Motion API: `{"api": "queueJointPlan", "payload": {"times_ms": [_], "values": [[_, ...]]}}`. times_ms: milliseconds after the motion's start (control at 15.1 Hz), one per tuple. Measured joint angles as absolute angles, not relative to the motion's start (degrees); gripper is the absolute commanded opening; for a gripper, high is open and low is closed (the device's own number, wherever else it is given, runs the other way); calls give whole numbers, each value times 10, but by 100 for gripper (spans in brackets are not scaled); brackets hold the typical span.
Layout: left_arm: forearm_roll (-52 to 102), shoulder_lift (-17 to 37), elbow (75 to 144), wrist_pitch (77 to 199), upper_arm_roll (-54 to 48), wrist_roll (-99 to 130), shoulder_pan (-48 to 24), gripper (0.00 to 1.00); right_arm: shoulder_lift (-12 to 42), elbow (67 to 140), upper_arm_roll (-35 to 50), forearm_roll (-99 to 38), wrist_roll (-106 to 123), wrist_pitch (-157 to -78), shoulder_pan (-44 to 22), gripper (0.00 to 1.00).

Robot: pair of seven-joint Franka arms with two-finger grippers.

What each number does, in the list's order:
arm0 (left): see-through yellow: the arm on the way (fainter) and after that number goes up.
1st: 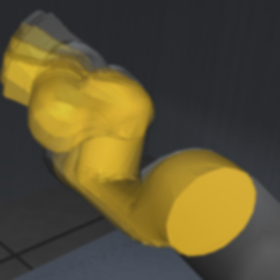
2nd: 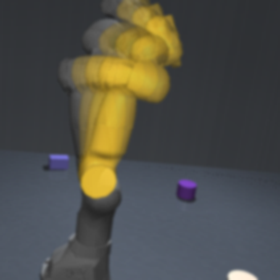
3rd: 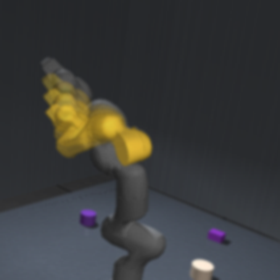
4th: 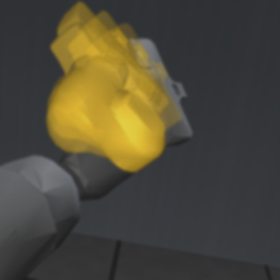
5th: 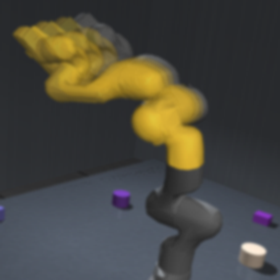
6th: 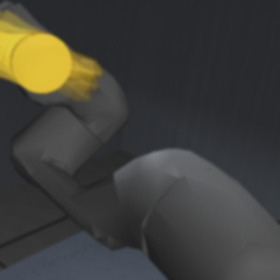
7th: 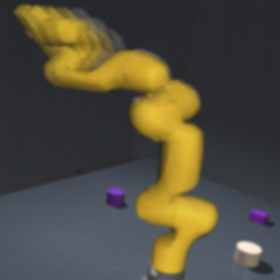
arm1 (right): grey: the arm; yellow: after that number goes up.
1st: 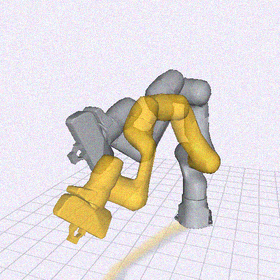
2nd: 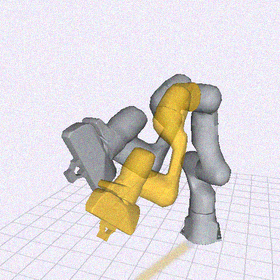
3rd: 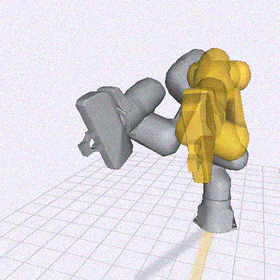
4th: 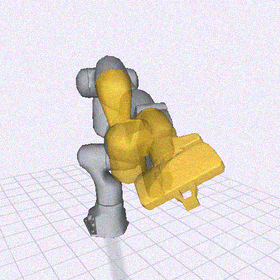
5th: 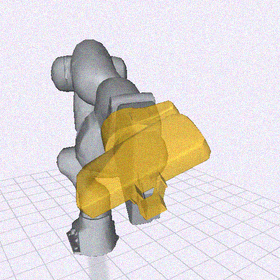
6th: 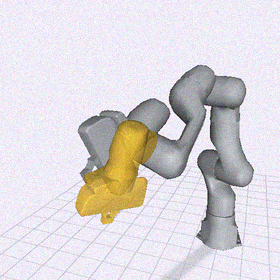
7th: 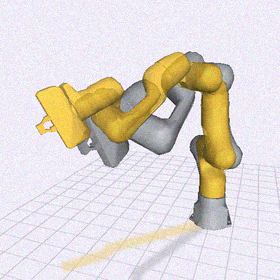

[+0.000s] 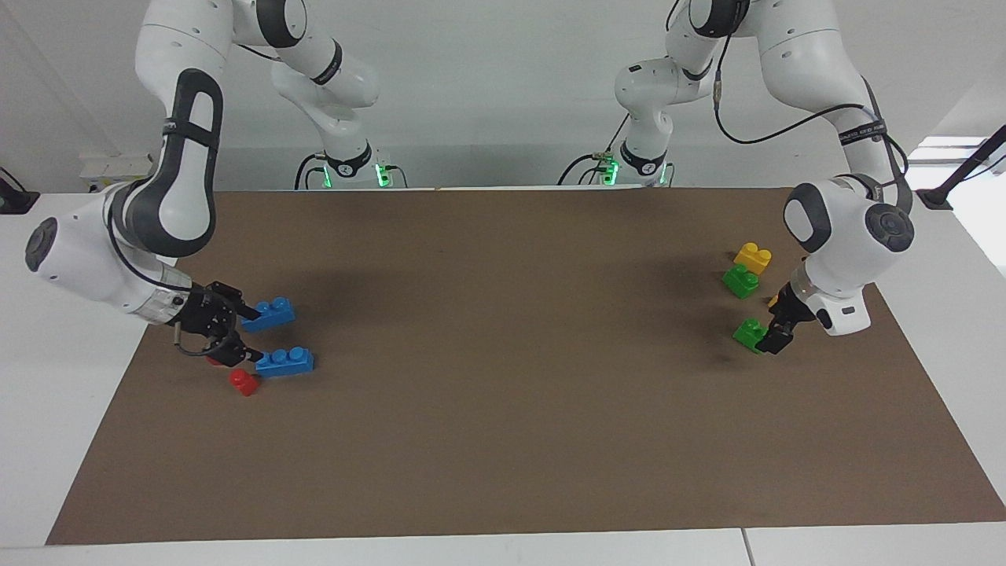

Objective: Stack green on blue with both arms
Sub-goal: 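Close the left gripper on the green brick while the right gripper grasps the blue brick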

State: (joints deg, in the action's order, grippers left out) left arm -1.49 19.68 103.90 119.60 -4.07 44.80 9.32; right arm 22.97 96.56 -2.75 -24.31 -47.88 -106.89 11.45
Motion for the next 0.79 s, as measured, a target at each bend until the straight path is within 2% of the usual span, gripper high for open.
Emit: {"api": "queueJointPlan", "payload": {"times_ms": [794], "values": [[-15, 222, 1061, 1251, -43, 425, 100, 100, 264, 968, -28, -243, -463, -1114, 115, 100]]}}
